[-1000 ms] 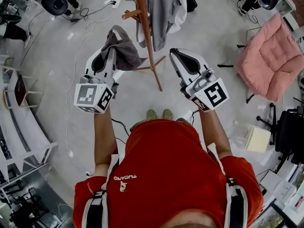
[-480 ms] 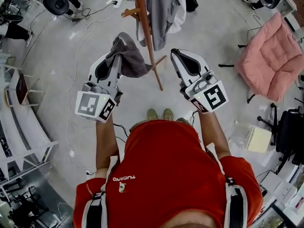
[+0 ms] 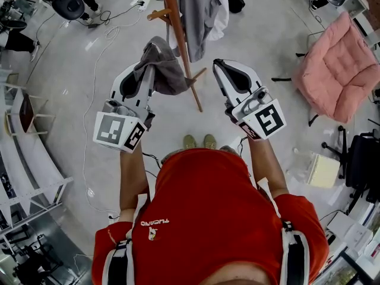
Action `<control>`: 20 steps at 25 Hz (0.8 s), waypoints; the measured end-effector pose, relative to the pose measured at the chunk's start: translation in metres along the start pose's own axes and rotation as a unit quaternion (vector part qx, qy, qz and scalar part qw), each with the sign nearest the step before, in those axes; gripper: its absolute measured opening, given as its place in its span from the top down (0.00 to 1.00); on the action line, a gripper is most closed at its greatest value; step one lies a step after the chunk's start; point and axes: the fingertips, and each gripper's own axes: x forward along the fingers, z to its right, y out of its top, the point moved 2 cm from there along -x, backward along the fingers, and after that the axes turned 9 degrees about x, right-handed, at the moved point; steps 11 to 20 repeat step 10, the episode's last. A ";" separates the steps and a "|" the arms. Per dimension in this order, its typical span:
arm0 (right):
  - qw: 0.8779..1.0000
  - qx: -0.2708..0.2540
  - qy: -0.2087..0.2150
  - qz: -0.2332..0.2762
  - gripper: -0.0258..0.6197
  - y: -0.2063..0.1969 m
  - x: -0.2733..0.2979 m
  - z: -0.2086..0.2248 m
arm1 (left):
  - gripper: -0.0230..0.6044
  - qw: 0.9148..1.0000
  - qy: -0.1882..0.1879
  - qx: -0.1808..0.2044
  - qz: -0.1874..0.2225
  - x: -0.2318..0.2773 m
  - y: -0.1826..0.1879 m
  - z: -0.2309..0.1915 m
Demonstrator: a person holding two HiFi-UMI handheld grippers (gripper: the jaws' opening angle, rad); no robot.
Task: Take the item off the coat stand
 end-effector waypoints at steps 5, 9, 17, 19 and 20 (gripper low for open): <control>1.000 -0.002 -0.001 -0.001 0.92 -0.001 -0.001 0.001 | 0.94 1.000 -0.004 -0.001 0.001 0.002 -0.001 0.001; 1.000 -0.003 0.000 -0.004 0.92 -0.002 0.000 0.003 | 0.94 1.000 -0.008 0.000 0.000 0.005 -0.002 0.001; 1.000 -0.003 0.000 -0.005 0.92 -0.003 0.000 0.003 | 0.94 1.000 -0.008 0.000 0.000 0.005 -0.003 0.001; 1.000 -0.003 0.000 -0.005 0.92 -0.003 0.000 0.003 | 0.94 1.000 -0.008 0.000 0.000 0.005 -0.003 0.001; 1.000 -0.003 0.000 -0.005 0.92 -0.003 0.000 0.003 | 0.94 1.000 -0.008 0.000 0.000 0.005 -0.003 0.001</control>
